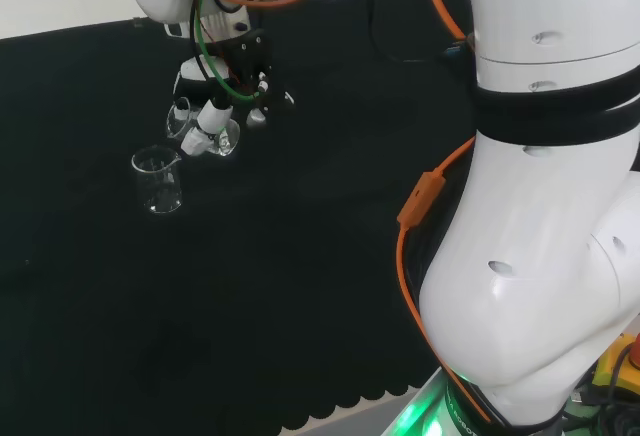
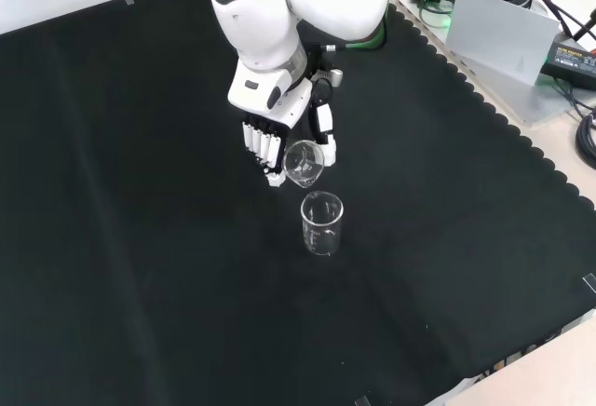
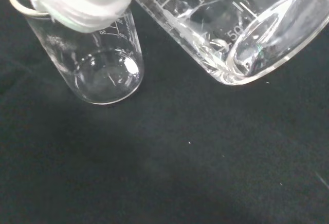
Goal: Pour the water from the handheld beaker into the one on the table.
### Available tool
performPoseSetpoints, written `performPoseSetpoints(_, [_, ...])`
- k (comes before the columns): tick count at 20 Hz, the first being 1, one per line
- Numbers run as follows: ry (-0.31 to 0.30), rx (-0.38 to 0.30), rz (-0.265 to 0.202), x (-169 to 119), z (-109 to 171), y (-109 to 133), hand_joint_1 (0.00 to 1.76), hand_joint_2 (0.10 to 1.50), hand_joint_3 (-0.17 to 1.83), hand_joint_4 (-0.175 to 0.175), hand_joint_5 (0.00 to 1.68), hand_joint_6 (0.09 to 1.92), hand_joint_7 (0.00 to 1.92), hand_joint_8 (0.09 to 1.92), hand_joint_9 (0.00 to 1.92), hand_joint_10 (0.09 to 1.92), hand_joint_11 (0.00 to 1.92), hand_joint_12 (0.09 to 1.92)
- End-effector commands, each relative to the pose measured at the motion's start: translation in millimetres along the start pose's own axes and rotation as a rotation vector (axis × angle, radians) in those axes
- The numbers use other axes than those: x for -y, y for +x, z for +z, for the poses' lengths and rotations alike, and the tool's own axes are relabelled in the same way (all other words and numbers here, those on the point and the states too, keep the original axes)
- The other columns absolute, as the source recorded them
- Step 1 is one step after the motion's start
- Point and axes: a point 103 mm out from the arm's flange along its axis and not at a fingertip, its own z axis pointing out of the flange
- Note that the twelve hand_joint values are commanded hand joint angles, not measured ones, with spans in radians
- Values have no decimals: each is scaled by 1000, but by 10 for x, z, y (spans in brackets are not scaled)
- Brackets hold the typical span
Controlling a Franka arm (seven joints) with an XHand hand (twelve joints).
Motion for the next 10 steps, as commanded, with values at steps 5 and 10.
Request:
performPoseSetpoints(5, [53, 71, 14, -4, -39, 80, 1305, 1064, -175, -175, 1258, 557, 1318, 523, 1456, 713, 1046, 925])
performPoseSetpoints(10, [69, 91, 17, 3, -58, 104, 1305, 1064, -175, -175, 1258, 557, 1318, 522, 1456, 714, 1046, 925])
